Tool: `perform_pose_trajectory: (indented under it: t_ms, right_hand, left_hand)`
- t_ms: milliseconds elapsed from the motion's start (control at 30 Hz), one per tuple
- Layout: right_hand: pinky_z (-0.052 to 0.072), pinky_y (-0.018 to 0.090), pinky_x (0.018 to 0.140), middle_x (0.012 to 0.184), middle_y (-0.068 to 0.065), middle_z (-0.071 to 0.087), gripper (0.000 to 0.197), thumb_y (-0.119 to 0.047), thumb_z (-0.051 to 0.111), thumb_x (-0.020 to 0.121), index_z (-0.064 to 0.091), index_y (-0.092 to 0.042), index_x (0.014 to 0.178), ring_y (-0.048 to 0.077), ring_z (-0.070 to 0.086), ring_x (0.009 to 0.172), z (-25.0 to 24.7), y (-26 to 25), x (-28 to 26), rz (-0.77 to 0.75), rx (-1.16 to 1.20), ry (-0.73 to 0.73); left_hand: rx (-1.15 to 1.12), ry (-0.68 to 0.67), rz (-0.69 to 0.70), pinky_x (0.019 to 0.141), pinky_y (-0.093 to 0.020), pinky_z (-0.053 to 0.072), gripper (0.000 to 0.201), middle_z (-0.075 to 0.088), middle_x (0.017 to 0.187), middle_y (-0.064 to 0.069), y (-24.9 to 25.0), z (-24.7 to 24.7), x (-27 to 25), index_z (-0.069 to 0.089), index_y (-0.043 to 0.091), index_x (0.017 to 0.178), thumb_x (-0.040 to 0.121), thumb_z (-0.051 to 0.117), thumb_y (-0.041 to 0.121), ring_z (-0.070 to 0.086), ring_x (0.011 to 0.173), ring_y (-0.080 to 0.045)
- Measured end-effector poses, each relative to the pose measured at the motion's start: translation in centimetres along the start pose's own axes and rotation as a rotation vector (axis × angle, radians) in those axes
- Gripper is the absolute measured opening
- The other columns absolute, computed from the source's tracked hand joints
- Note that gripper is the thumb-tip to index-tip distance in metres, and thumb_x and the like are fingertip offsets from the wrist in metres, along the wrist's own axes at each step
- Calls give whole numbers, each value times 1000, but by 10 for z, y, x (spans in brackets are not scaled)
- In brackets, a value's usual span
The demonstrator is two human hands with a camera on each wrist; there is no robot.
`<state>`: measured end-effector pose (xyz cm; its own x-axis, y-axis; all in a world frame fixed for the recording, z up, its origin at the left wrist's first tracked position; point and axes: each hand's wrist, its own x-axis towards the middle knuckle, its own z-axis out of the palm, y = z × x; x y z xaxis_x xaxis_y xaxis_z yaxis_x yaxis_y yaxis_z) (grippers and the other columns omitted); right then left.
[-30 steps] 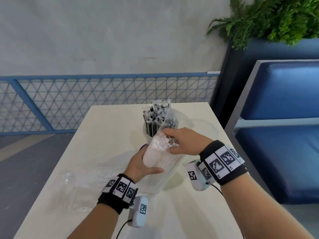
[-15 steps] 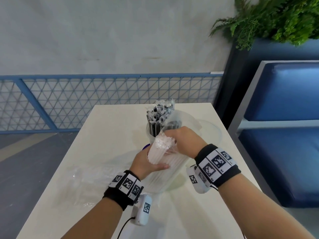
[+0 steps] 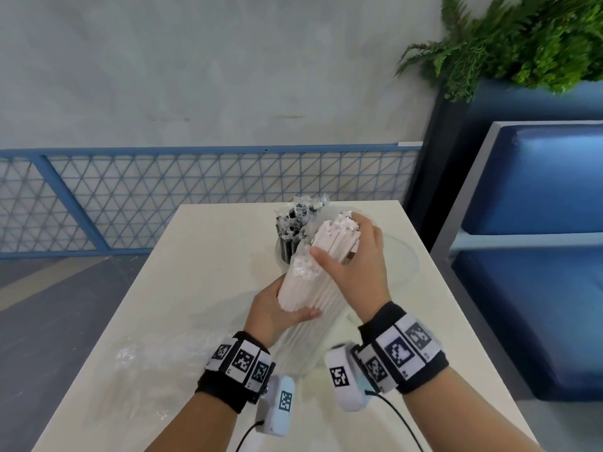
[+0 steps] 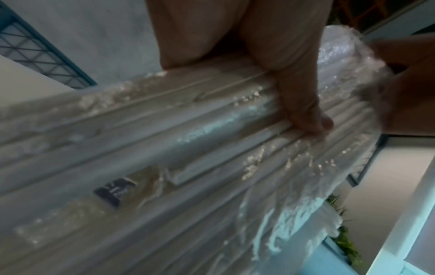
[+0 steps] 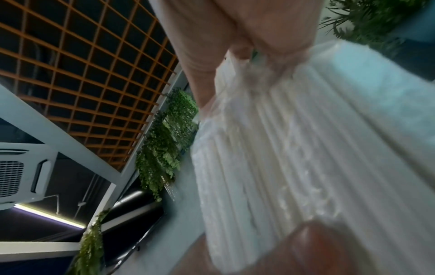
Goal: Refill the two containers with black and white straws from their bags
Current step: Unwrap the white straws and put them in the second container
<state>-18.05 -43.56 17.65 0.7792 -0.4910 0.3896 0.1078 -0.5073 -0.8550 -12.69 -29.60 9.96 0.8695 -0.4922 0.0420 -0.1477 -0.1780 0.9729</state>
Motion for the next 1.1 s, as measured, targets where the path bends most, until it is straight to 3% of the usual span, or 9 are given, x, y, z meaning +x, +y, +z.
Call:
perform_pose_trajectory:
  t_ms: [100,267,400,567,733,833,900,1033,1100]
  right_hand:
    - [42,17,86,117,-3,55,60,-29,77,72,38,-31,116,11,54,104,4,-6,2,64,131,19]
    - [42,15,70,99,0,63,46,-21,69,80,46,-11,118,19,61,96,21,9,5,107,89,-127]
    - [41,2,70,86,-14,58,33,-12,64,84,48,-10,113,-8,57,78,14,1,13,33,197,-104]
    - [51,28,80,91,-6,61,33,-14,68,82,49,-11,109,7,60,84,0,-17,25,-24,318,37]
    - [47,7,69,98,-19,54,62,-24,80,68,40,-22,116,-7,57,85,7,-2,6,125,250,10]
    - [42,1,59,87,-10,61,43,-22,78,70,56,-12,106,9,61,83,17,8,-3,176,159,-10]
    - [44,4,59,84,-6,62,33,-18,76,73,59,-10,99,14,61,84,19,7,0,201,194,11]
    - [56,37,78,91,6,67,27,-13,74,75,58,-10,97,25,64,91,11,-4,17,263,385,74]
    - [56,41,79,97,14,68,32,-14,74,75,61,-2,102,28,66,92,5,-7,24,237,421,111]
  left_hand:
    - [-33,12,-6,67,-7,48,57,67,94,15,-2,6,-3,58,25,105,56,86,20,64,84,6]
    - [-46,1,-82,73,-16,49,51,66,96,11,-15,10,-4,56,31,97,57,86,19,63,95,-9]
    - [-55,-6,-79,76,-17,49,49,66,96,9,-17,7,1,56,34,93,58,85,14,63,95,-9]
    - [-45,-9,-74,75,-16,48,48,65,93,14,-20,8,2,55,35,92,60,83,12,62,90,-2]
    - [-68,-44,-79,77,-16,49,56,66,102,8,-16,8,2,55,31,103,59,84,14,63,100,-11]
    - [-31,-73,-37,80,-11,46,72,62,107,15,-7,11,4,50,26,117,55,87,19,57,104,0]
    - [-9,-51,-21,79,-11,45,68,61,104,18,-2,12,7,51,27,112,54,87,22,56,101,1]
    - [-11,-34,-38,81,-22,50,56,67,103,4,-3,13,11,56,26,102,55,86,26,64,99,-13]
    - [-34,-43,-44,83,-24,50,55,68,104,3,-5,13,11,56,27,103,56,85,25,65,100,-13]
